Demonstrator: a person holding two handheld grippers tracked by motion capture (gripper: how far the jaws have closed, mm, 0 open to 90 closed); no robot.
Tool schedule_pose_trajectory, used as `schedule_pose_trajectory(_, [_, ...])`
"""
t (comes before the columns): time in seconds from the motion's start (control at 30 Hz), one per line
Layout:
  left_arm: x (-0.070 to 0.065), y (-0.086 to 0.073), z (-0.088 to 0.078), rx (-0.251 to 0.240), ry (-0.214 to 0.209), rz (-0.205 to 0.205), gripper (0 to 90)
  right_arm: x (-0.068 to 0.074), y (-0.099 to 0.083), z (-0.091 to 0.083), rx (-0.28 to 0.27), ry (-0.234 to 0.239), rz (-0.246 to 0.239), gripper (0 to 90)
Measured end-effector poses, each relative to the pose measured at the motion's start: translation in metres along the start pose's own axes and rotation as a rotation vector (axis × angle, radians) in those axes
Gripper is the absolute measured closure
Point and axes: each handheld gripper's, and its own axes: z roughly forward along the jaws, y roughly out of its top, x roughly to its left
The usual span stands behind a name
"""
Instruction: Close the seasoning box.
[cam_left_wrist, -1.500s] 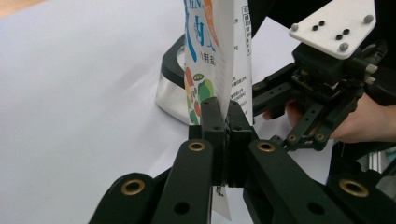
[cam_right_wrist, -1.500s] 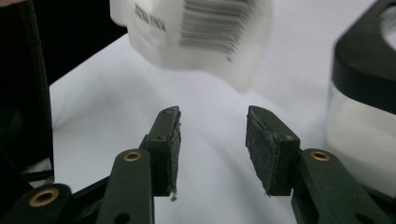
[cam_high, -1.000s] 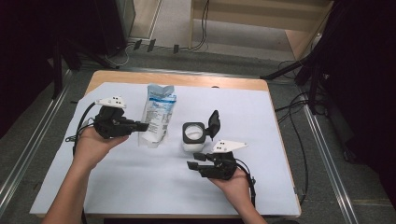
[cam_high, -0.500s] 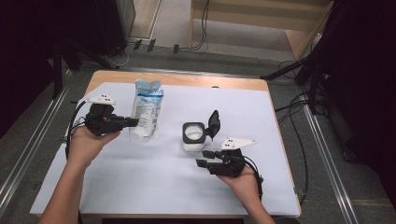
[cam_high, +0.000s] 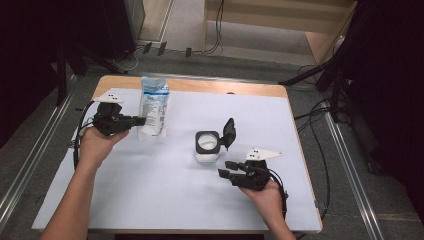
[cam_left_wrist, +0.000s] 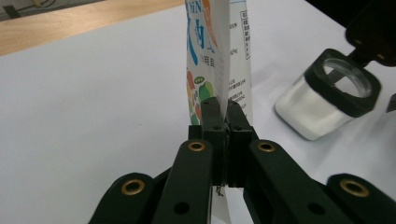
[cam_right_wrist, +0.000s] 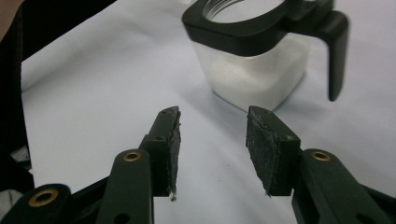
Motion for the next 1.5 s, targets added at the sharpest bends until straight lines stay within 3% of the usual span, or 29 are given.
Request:
schedule_pose_trajectory(0.27, [0.014, -0.006, 0.012, -0.016, 0.031, -0.011, 90.0, -0.008, -0.001, -0.001, 0.001, -0.028, 0.024, 56.6])
schedule_pose_trajectory(0.4, [0.019, -0.012, 0.021, -0.002, 0.058, 0.011, 90.0, -0.011, -0.001, 0.0, -0.001, -0.033, 0.027, 56.6])
schedule_pose_trajectory(0.6, [0.026, -0.021, 0.021, -0.028, 0.052, -0.002, 90.0, -0.014, -0.001, 0.003, 0.006, -0.037, 0.034, 56.5])
schedule_pose_trajectory(0.73, [0.024, -0.026, 0.018, -0.019, 0.032, 0.025, 90.0, -0.015, 0.0, 0.002, 0.002, -0.034, 0.038, 56.4])
schedule_pose_trajectory(1.07, [0.015, -0.046, 0.012, 0.002, 0.034, 0.084, 88.5, -0.015, 0.004, 0.003, 0.0, -0.033, 0.026, 56.3])
schedule_pose_trajectory(1.5, [0.014, -0.06, 0.01, -0.001, 0.018, 0.059, 84.6, -0.017, 0.009, 0.004, -0.012, -0.028, 0.028, 56.2])
